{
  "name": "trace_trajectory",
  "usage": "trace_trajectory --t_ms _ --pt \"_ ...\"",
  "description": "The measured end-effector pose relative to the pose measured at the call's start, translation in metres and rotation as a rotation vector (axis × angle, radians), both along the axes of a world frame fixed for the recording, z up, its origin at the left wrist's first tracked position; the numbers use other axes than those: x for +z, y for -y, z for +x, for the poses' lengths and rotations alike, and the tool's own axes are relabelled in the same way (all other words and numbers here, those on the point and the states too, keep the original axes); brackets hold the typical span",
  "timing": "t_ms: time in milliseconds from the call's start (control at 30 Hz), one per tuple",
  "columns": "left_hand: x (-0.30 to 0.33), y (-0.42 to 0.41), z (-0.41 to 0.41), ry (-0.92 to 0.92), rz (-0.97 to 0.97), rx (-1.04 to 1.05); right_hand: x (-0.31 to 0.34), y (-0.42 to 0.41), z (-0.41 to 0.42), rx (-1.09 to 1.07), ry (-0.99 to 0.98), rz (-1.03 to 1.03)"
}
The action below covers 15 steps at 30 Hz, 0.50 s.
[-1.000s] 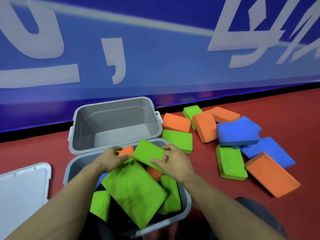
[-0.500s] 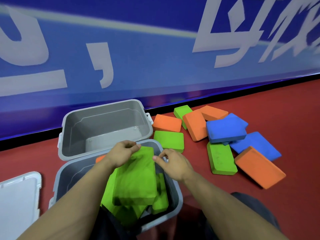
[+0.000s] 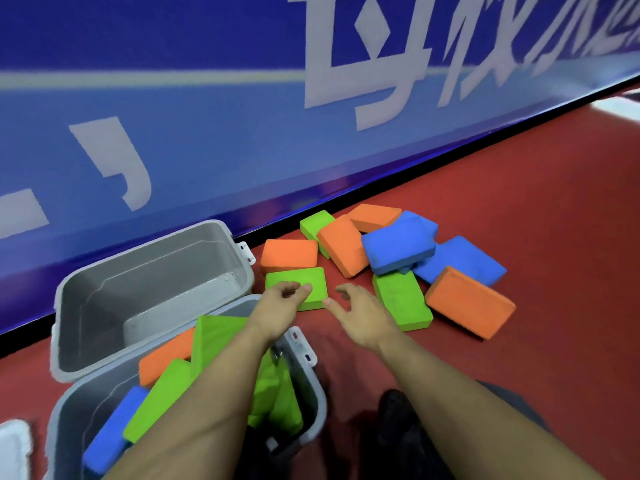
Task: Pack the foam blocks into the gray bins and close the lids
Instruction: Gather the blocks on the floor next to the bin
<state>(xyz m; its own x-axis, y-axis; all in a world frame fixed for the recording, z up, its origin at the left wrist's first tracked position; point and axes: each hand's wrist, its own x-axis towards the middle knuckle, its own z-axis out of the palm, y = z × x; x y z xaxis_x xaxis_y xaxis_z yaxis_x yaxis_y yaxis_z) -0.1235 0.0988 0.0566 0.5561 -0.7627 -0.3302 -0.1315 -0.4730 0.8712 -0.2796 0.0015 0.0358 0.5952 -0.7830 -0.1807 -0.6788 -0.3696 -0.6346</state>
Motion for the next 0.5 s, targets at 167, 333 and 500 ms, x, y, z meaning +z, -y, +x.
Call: trace_trajectory --t_ms 167,333,500 --pt "0.002 0.055 -0.066 -0.097 -0.037 0.031 0.004 0.027 -0.067 -0.226 0.074 0.028" --pt "-0.005 0.09 -0.117 -0.262 -0.079 0.006 0.003 0.033 -0.12 -0.408 0.125 0.022" --pt "-0.038 0.105 -0.159 -0.268 -0.051 -0.087 -0.013 0.039 -0.156 -0.487 0.082 0.028"
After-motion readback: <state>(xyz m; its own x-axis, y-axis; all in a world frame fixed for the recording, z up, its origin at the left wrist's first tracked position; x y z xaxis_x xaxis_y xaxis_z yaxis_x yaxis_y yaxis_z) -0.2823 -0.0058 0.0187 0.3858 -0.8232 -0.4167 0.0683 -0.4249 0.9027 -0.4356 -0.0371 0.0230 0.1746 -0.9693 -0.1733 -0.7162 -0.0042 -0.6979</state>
